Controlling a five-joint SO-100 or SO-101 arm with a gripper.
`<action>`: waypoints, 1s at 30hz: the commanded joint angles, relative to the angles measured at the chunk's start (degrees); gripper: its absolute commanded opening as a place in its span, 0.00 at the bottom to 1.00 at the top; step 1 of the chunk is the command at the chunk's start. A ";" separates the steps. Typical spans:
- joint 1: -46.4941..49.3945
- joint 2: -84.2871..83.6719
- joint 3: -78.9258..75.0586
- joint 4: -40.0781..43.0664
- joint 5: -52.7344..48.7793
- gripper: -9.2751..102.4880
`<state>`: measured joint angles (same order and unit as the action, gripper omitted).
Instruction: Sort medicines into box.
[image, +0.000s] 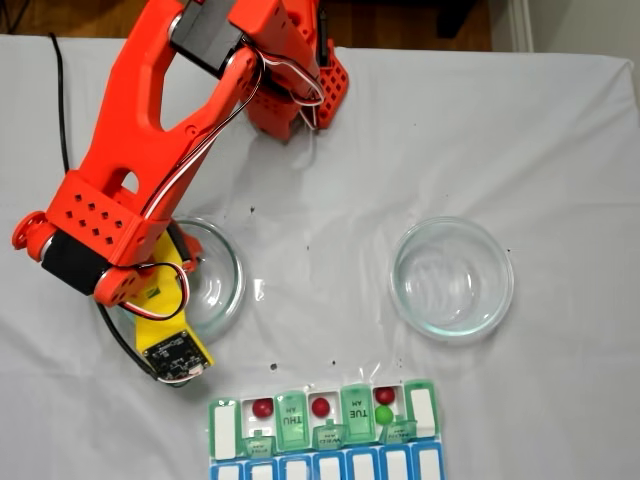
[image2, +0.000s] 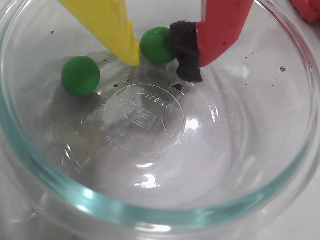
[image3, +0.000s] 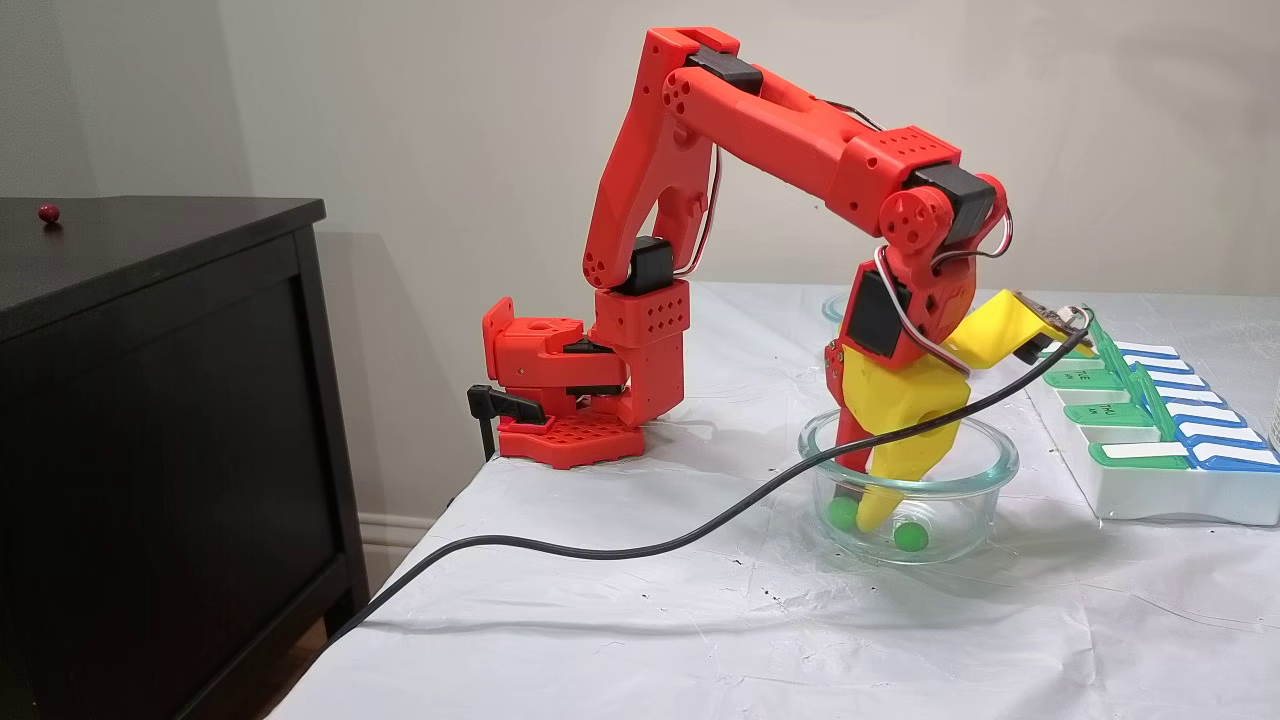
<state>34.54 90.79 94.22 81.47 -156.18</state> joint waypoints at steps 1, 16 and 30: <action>0.35 6.77 -2.46 2.20 -2.11 0.24; 2.02 6.86 -7.03 7.82 -7.38 0.21; 5.01 7.03 -4.31 5.80 -11.78 0.21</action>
<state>37.88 90.79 91.23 89.21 -165.67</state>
